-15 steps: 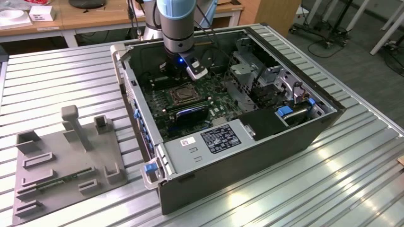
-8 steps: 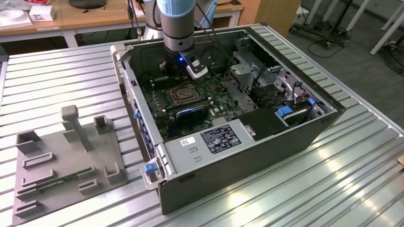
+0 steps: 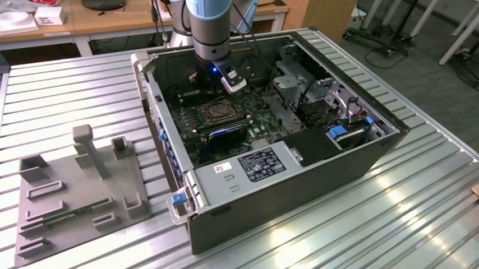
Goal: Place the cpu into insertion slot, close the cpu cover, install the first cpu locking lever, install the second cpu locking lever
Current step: 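Install the first cpu locking lever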
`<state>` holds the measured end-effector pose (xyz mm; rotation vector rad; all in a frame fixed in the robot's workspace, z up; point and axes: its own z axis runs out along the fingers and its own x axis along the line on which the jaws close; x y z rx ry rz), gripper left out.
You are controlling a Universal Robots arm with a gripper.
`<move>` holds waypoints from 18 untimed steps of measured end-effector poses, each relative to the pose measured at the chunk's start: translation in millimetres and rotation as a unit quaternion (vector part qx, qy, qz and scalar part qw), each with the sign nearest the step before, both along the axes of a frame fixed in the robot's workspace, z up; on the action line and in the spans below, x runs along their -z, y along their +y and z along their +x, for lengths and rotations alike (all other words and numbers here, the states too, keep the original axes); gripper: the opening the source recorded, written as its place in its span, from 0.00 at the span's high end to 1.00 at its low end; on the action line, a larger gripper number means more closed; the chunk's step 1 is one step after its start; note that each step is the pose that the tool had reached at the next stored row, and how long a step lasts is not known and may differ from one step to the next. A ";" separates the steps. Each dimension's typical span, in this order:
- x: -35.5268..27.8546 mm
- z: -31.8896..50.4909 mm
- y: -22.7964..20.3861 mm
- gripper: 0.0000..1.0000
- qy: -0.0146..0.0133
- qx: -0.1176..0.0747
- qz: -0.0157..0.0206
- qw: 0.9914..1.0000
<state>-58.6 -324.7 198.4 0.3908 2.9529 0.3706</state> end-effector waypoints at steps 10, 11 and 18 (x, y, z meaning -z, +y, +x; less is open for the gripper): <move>-0.9 -0.2 4.8 0.89 0.000 0.000 0.000 1.000; -1.7 -0.2 4.9 0.89 0.000 0.000 0.000 1.000; -9.8 -0.2 4.9 0.89 0.000 0.000 0.000 1.000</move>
